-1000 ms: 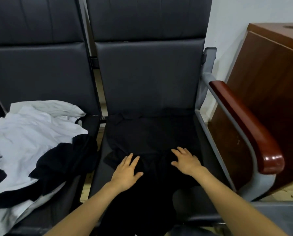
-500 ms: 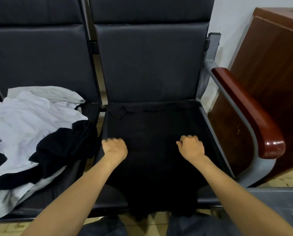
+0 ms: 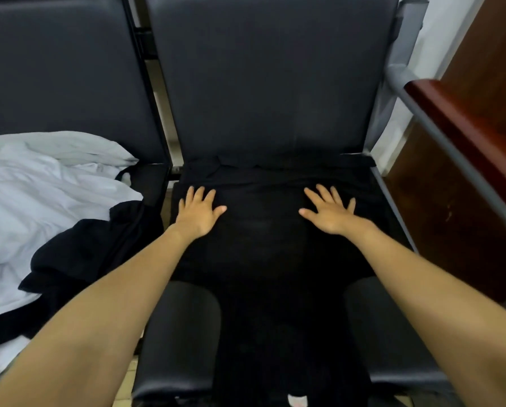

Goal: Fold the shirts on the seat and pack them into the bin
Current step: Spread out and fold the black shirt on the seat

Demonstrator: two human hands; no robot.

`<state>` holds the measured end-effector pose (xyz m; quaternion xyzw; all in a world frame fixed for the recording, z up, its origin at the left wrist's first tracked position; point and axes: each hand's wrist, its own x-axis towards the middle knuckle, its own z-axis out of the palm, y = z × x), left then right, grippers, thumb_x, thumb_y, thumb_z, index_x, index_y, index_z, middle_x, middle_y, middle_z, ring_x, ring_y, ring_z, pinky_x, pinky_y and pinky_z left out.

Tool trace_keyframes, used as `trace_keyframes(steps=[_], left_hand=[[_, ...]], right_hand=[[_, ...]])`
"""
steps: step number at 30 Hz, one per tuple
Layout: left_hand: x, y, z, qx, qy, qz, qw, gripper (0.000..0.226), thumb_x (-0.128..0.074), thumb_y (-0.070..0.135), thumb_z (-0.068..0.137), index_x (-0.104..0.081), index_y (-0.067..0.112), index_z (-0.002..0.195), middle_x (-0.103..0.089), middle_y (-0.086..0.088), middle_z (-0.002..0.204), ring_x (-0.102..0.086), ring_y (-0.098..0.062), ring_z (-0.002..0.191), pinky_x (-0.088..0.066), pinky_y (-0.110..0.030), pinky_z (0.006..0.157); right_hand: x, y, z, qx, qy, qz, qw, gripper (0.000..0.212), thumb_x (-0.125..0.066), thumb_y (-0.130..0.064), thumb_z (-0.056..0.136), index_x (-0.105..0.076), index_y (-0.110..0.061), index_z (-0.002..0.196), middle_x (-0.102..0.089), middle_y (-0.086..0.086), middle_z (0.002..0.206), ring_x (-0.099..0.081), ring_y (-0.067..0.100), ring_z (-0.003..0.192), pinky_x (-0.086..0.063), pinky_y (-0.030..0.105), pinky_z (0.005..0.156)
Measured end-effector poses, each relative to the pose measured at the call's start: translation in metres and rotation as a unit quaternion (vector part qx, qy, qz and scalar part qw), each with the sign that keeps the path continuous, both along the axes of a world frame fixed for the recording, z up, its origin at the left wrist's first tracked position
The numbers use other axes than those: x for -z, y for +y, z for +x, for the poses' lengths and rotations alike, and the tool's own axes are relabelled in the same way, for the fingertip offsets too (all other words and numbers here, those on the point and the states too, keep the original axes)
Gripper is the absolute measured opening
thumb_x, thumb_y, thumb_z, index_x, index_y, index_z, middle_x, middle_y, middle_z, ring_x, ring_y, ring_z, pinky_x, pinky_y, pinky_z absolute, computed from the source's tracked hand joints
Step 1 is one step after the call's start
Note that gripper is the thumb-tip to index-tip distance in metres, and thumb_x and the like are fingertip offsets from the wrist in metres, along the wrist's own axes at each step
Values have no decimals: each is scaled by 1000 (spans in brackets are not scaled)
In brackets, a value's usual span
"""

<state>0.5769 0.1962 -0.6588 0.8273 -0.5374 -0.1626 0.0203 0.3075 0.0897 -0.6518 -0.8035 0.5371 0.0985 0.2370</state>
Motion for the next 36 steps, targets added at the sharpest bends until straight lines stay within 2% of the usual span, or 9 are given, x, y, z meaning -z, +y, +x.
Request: trace_keyframes(steps=[5, 9, 12, 17, 20, 25, 28, 33, 36], left_hand=[[-9, 26, -51, 73, -28, -233, 969, 32, -55, 27, 95, -59, 7, 120, -53, -13, 120, -48, -31, 113, -38, -39, 94], [-10, 74, -79, 122, -30, -197, 972, 37, -53, 43, 93, -65, 14, 113, -59, -5, 113, -53, -26, 106, -38, -37, 91], [-3, 96, -83, 144, -44, -83, 985, 49, -42, 49, 96, -49, 22, 136, -46, 1, 138, -42, -21, 126, -28, -36, 107], [-2, 80, -74, 104, 28, 8, 994, 54, -33, 39, 102, -20, 21, 151, -13, -1, 159, -8, -20, 146, -6, -42, 117], [-8, 91, -79, 62, 44, -107, 991, 50, -48, 28, 98, -36, 11, 144, -29, -12, 152, -21, -30, 142, -17, -41, 116], [-22, 175, -114, 102, 31, -272, 956, 17, -61, 24, 90, -65, 10, 99, -57, -8, 100, -56, -29, 94, -45, -41, 82], [-11, 220, -127, 156, 47, -203, 966, 47, -41, 52, 87, -67, 13, 98, -61, -3, 97, -61, -27, 90, -48, -39, 78], [-5, 236, -113, 127, 82, -50, 987, 110, -5, 92, 66, -37, 22, 144, -30, 2, 151, -28, -20, 140, -17, -42, 116], [-14, 235, -114, 134, 111, -17, 985, 103, -41, 85, 67, -23, 25, 149, -17, 4, 155, -13, -18, 144, -7, -39, 118]], right_hand=[[-3, 18, 5, -1, -113, -106, 988, 57, -48, -34, 98, -26, -19, 149, -25, 6, 155, -11, 26, 146, -13, 50, 117], [-9, 73, -19, -65, -176, -263, 946, 24, -55, -23, 94, -66, -9, 110, -60, 10, 111, -53, 30, 106, -43, 39, 88], [-6, 103, -35, -100, -105, -245, 959, 30, -52, -33, 95, -64, -12, 114, -59, 7, 113, -52, 28, 108, -43, 38, 86], [-5, 99, -33, -102, 3, -77, 992, 55, -34, -44, 101, -21, -25, 151, -18, -2, 157, -13, 21, 145, -15, 47, 116], [-14, 103, -29, -68, -62, -38, 995, 57, -34, -43, 101, -16, -25, 152, -17, 1, 158, -9, 23, 147, -12, 49, 117], [-24, 179, -58, -9, -173, -150, 973, 32, -51, -32, 96, -53, -10, 120, -52, 8, 119, -45, 26, 116, -41, 36, 94], [-16, 220, -79, -60, -101, -143, 983, 37, -51, -42, 94, -51, -16, 120, -49, 4, 119, -44, 24, 115, -39, 34, 91], [-11, 224, -93, -29, -69, -96, 993, 55, -50, -50, 93, -37, -24, 140, -36, 4, 140, -32, 25, 131, -31, 36, 104], [-14, 227, -88, 68, -104, -80, 989, 76, -60, -53, 86, -29, -11, 142, -35, 11, 140, -32, 29, 131, -32, 37, 106]])
